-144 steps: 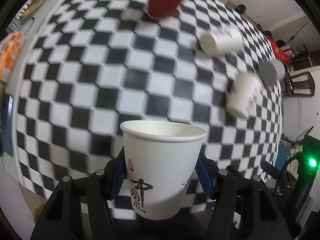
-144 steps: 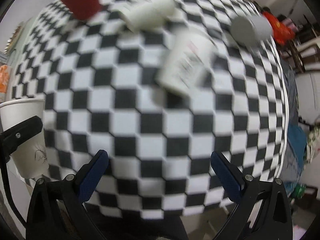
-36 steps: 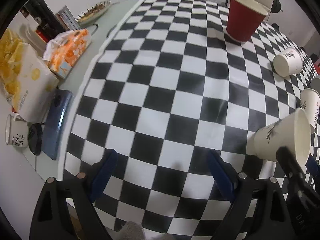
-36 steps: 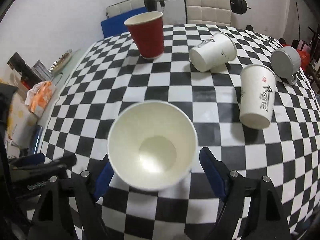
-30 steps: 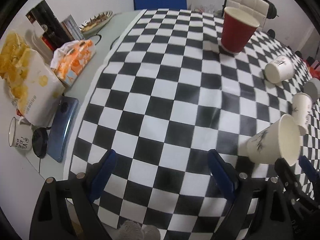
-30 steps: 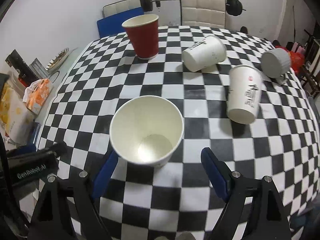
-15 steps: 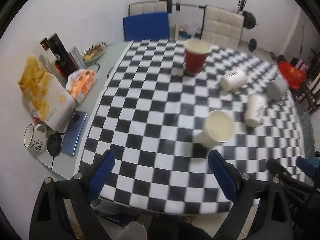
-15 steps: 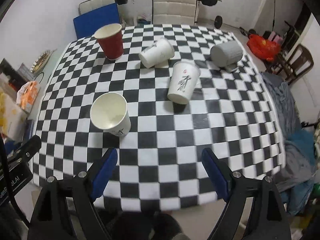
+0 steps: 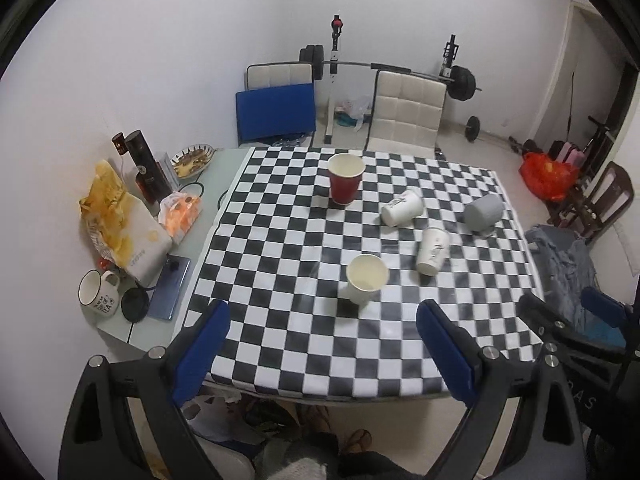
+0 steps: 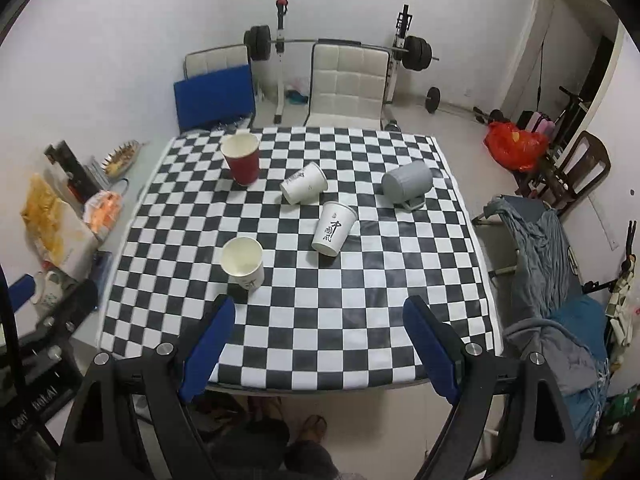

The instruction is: Flip cup upright

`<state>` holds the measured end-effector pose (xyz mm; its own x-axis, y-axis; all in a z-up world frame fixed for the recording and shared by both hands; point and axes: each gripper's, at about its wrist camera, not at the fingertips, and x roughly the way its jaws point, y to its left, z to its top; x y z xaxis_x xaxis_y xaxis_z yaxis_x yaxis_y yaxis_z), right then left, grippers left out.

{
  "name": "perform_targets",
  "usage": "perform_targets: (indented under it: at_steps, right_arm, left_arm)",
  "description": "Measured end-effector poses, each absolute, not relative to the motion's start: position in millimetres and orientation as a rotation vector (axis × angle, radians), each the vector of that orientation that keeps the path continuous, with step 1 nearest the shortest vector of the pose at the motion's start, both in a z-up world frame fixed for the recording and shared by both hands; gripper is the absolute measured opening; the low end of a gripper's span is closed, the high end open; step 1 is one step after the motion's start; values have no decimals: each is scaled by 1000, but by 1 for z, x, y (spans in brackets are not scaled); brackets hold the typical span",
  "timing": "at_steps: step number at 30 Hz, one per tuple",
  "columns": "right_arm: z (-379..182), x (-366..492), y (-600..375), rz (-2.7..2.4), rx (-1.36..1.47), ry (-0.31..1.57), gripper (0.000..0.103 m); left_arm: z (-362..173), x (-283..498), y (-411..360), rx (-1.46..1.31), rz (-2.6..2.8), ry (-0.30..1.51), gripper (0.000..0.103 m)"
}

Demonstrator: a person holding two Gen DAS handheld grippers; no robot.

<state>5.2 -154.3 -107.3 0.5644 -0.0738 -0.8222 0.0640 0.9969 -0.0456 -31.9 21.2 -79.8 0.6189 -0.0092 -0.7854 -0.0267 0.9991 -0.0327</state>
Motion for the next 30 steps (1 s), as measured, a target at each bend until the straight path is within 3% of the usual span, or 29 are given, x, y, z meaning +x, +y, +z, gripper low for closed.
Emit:
perform_targets:
  at_steps: [11, 30]
  right_arm:
    - [-37, -46, -159, -85, -26, 852, 88]
    - [-2, -73, -167, -87, -34, 808, 87]
  left_arm:
    - [-35, -66, 21, -87, 14, 831, 95]
    - [-13, -86, 18, -97, 21, 783, 95]
